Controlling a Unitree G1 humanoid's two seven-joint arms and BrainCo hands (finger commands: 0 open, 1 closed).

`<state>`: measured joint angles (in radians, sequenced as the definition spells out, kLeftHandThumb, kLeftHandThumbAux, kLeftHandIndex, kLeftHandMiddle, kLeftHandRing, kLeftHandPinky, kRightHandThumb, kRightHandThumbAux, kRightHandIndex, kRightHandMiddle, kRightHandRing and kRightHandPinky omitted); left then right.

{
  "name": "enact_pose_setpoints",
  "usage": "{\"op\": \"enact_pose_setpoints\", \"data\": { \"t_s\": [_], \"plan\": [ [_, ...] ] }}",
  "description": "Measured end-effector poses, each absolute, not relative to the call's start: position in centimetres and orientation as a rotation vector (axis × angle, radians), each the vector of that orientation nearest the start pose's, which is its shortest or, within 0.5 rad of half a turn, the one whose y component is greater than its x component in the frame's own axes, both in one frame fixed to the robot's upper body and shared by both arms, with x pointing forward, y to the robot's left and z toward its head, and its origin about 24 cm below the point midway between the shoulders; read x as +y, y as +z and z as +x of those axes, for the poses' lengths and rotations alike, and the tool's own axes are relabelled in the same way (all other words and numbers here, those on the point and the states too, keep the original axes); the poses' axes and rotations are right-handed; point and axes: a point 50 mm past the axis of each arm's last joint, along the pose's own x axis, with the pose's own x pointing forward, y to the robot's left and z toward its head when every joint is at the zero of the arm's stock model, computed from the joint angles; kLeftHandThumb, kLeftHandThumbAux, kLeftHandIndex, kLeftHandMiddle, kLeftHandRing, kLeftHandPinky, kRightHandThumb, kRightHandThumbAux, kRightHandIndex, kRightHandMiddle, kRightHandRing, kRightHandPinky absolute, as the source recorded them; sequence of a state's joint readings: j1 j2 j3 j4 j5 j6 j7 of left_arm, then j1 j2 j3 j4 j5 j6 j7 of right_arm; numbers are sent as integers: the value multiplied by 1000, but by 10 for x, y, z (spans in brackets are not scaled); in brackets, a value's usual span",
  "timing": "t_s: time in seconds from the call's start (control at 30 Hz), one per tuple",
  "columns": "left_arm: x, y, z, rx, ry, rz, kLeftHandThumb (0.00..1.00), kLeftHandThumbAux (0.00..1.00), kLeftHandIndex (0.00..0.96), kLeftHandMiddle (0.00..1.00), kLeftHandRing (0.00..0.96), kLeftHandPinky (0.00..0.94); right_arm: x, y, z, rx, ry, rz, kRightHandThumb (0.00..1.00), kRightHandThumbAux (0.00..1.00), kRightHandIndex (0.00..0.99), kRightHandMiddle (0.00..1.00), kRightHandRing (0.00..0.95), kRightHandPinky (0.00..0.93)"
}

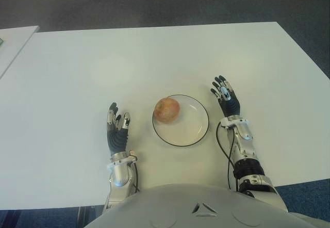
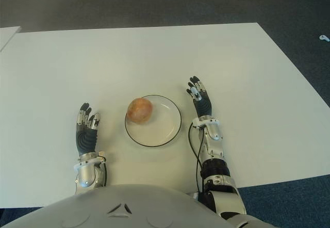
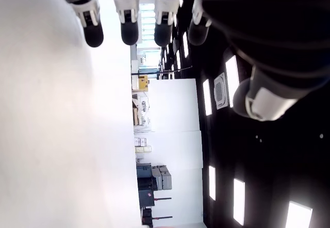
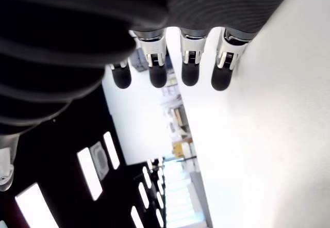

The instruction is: Put the apples into the plate.

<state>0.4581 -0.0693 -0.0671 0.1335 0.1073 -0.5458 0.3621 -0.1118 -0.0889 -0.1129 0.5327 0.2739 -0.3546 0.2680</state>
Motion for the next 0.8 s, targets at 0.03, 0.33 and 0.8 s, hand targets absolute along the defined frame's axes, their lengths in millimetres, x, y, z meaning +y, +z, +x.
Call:
{"op": "enact_pose_setpoints", "data": {
  "t_s": [0.03, 0.33, 0.8],
  "plan": [
    [158, -21, 137, 20, 395, 31, 0, 469, 67, 17, 0, 0, -187, -13, 257, 21, 71, 182, 137, 462, 69, 71, 25, 31],
    [158, -22, 140, 29, 357, 23, 1, 458, 58, 19, 0, 0, -179, -15, 253, -3, 64, 195, 130, 476, 65, 80, 35, 45],
    [161, -22, 138, 51, 331, 48, 2, 439, 72, 34, 0, 0, -169, -19, 247, -12, 40, 232, 126, 479, 81, 96, 56, 68]
  ]
}}
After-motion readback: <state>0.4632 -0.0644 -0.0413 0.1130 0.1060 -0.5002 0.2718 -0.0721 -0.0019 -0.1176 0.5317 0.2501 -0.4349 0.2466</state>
